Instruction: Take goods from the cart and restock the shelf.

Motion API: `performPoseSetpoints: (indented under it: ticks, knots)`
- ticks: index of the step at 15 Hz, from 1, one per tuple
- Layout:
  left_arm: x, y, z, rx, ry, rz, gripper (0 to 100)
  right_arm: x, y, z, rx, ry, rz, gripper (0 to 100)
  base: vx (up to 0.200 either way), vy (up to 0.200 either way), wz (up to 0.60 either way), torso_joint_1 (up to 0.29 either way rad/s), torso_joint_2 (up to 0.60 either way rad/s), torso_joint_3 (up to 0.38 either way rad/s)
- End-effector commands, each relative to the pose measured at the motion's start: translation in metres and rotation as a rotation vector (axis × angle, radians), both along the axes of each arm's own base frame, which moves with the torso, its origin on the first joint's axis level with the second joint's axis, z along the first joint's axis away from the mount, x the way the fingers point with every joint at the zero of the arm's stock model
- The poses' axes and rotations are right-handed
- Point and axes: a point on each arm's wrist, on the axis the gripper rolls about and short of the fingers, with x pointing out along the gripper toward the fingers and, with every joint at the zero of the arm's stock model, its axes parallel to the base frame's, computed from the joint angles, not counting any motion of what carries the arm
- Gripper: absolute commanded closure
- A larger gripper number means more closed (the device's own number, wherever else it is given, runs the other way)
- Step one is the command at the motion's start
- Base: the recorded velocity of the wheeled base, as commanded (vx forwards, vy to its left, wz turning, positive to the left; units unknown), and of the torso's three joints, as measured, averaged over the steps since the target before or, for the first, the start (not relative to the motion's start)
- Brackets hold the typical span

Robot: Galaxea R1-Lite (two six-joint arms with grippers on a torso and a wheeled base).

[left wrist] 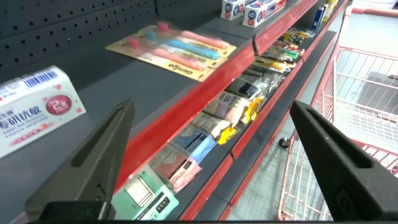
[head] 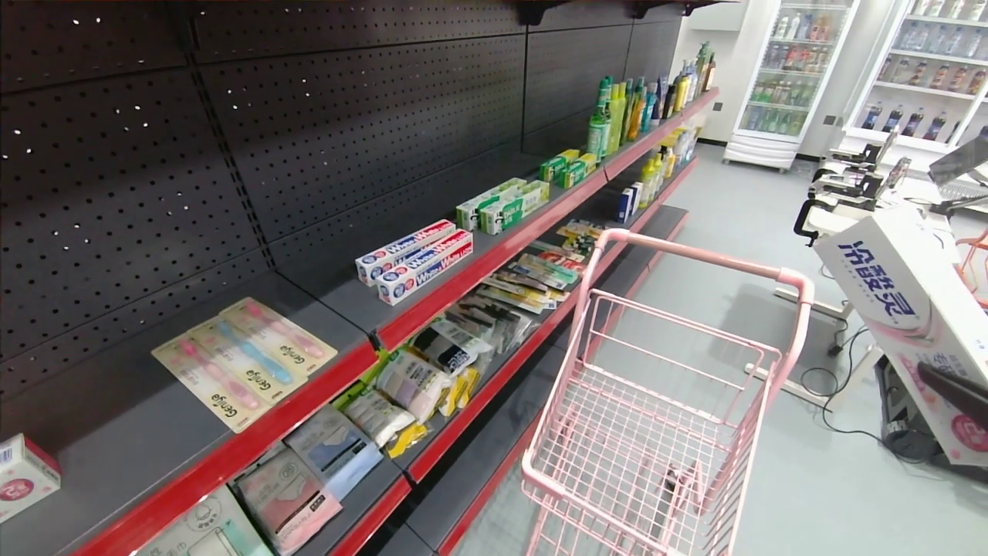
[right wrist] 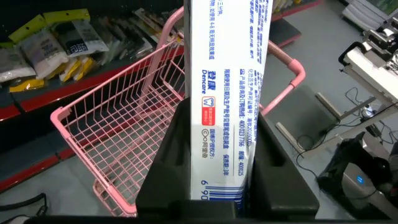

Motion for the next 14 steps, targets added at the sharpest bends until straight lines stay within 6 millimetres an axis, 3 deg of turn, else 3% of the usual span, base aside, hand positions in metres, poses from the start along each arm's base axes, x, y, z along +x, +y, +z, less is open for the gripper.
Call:
performPoseSetpoints:
  ticks: [1, 14]
  knots:
    - [0.0001, 0.0000, 0.0000, -0.001, 0.001, 0.000, 0, 0.0009, 0.0002, -0.0005, -0.004, 0.005, 0.002, 100, 0.000, 0.000, 0.00, 0.159, -0.34, -0.183]
    - [0.0001, 0.0000, 0.0000, 0.002, 0.001, 0.000, 0, 0.0048, 0.0007, -0.0004, -0.026, 0.013, 0.006, 100, 0.000, 0.000, 0.00, 0.129, -0.27, -0.134]
